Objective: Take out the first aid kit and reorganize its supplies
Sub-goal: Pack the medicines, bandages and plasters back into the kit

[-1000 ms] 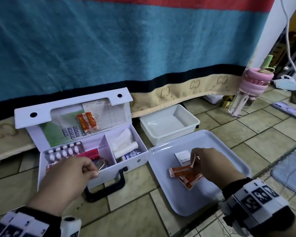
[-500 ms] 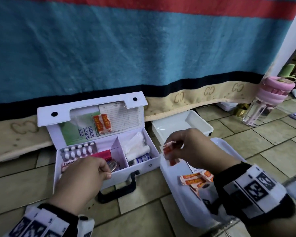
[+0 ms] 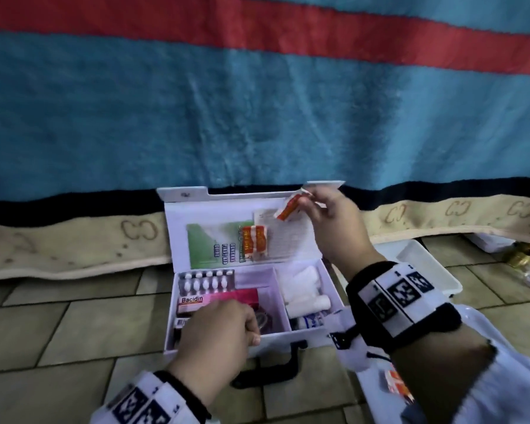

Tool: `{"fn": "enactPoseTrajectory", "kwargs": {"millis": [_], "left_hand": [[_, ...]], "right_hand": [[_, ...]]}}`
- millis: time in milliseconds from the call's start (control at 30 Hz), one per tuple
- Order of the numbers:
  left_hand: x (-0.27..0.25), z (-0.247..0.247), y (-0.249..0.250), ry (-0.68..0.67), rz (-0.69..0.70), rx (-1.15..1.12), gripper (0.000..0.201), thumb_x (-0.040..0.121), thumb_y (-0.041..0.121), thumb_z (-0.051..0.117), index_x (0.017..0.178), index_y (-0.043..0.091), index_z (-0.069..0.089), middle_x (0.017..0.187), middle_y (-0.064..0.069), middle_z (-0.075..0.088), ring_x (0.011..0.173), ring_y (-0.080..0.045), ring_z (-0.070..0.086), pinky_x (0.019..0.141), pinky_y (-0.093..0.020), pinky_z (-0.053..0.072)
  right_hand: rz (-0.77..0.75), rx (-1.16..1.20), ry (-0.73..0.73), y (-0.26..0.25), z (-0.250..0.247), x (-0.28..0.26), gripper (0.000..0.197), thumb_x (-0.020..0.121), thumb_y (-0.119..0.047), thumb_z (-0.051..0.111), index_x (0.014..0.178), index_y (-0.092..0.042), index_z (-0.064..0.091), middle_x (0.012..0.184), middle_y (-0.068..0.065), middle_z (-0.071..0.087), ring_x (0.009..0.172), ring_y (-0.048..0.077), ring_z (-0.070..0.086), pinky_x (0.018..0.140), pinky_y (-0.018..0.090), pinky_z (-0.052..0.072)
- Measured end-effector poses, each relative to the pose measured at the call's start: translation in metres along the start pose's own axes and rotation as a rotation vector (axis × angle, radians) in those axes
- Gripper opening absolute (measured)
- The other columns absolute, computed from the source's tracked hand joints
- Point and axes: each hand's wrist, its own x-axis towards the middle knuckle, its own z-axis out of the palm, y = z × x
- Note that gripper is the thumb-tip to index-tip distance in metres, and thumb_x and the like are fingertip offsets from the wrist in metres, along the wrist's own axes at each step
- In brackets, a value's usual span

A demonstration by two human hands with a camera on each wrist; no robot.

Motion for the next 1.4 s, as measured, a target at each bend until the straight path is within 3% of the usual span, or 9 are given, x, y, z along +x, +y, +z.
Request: {"fn": "enactPoseTrajectory", "kwargs": {"millis": [233, 400, 600, 767, 900, 1000, 1133, 1300, 1400], "left_hand": [[0.002, 0.003, -0.005, -0.008, 0.016, -0.033, 0.009, 0.082, 0.032, 0.063, 0.089, 0.028, 0.067, 0.093, 0.01, 0.07, 0.093, -0.008, 0.061, 0.076, -0.021, 0.045], [0.003, 0.003, -0.008, 0.001, 0.048, -0.058, 0.004, 0.081, 0.033, 0.063, 0.078, 0.033, 0.064, 0.09, 0.014, 0.07, 0.089, -0.002, 0.061, 0.076, -0.02, 0.045], [0.004, 0.005, -0.008, 0.004, 0.041, -0.066, 0.009, 0.081, 0.037, 0.063, 0.088, 0.031, 0.066, 0.091, 0.014, 0.069, 0.09, -0.004, 0.06, 0.078, -0.022, 0.048], [0.004, 0.004, -0.008, 0.001, 0.043, -0.064, 0.009, 0.081, 0.036, 0.063, 0.087, 0.031, 0.066, 0.091, 0.015, 0.068, 0.09, -0.004, 0.06, 0.08, -0.023, 0.048], [0.003, 0.004, -0.007, 0.005, 0.037, -0.073, 0.008, 0.081, 0.036, 0.063, 0.087, 0.031, 0.067, 0.09, 0.016, 0.068, 0.09, -0.003, 0.06, 0.079, -0.022, 0.048], [0.002, 0.003, -0.007, 0.006, 0.034, -0.073, 0.006, 0.081, 0.036, 0.063, 0.085, 0.032, 0.066, 0.088, 0.017, 0.067, 0.089, -0.002, 0.059, 0.079, -0.022, 0.047], [0.002, 0.004, -0.006, 0.015, 0.037, -0.08, 0.006, 0.08, 0.037, 0.064, 0.085, 0.033, 0.067, 0.087, 0.016, 0.067, 0.089, -0.003, 0.06, 0.079, -0.023, 0.047], [0.003, 0.005, -0.007, 0.028, 0.037, -0.082, 0.009, 0.08, 0.035, 0.064, 0.087, 0.031, 0.067, 0.08, 0.017, 0.063, 0.088, -0.002, 0.06, 0.078, -0.022, 0.047], [0.003, 0.005, -0.007, 0.029, 0.032, -0.08, 0.01, 0.08, 0.036, 0.063, 0.089, 0.031, 0.067, 0.084, 0.016, 0.066, 0.089, -0.002, 0.06, 0.078, -0.021, 0.047]], "right_hand": [[-0.029, -0.203, -0.198, 0.0, 0.015, 0.018, 0.01, 0.082, -0.011, 0.07, 0.087, -0.013, 0.077, 0.088, -0.003, 0.066, 0.084, 0.012, 0.058, 0.072, 0.001, 0.036], [-0.105, -0.434, -0.303, -0.003, 0.015, 0.021, 0.014, 0.082, -0.018, 0.069, 0.094, -0.019, 0.076, 0.1, 0.001, 0.071, 0.099, 0.019, 0.061, 0.088, 0.031, 0.047], [-0.121, -0.602, -0.51, -0.014, 0.011, 0.026, 0.024, 0.095, -0.018, 0.049, 0.106, -0.017, 0.07, 0.115, 0.005, 0.059, 0.11, 0.024, 0.054, 0.094, 0.03, 0.043], [-0.029, -0.642, -0.577, -0.02, 0.015, 0.026, 0.026, 0.086, -0.019, 0.052, 0.096, -0.037, 0.069, 0.105, 0.003, 0.065, 0.102, 0.029, 0.058, 0.085, 0.038, 0.052], [0.072, -0.705, -0.639, -0.025, 0.019, 0.023, 0.027, 0.078, -0.033, 0.046, 0.068, -0.057, 0.054, 0.11, 0.003, 0.055, 0.107, 0.032, 0.048, 0.092, 0.044, 0.044], [0.091, -0.736, -0.624, -0.027, 0.017, 0.02, 0.024, 0.089, -0.023, 0.048, 0.089, -0.043, 0.062, 0.102, -0.001, 0.049, 0.105, 0.024, 0.037, 0.085, 0.029, 0.03], [0.076, -0.7, -0.633, -0.035, 0.009, 0.015, 0.03, 0.097, -0.018, 0.043, 0.111, -0.035, 0.063, 0.1, 0.001, 0.035, 0.087, 0.017, 0.019, 0.08, 0.028, 0.019], [0.045, -0.675, -0.58, -0.031, 0.01, 0.015, 0.027, 0.095, -0.017, 0.046, 0.11, -0.032, 0.062, 0.077, -0.009, 0.033, 0.087, 0.013, 0.021, 0.084, 0.028, 0.022], [0.045, -0.649, -0.559, -0.026, 0.013, 0.015, 0.019, 0.093, -0.019, 0.048, 0.103, -0.031, 0.058, 0.089, -0.006, 0.042, 0.092, 0.012, 0.026, 0.081, 0.028, 0.019]]}}
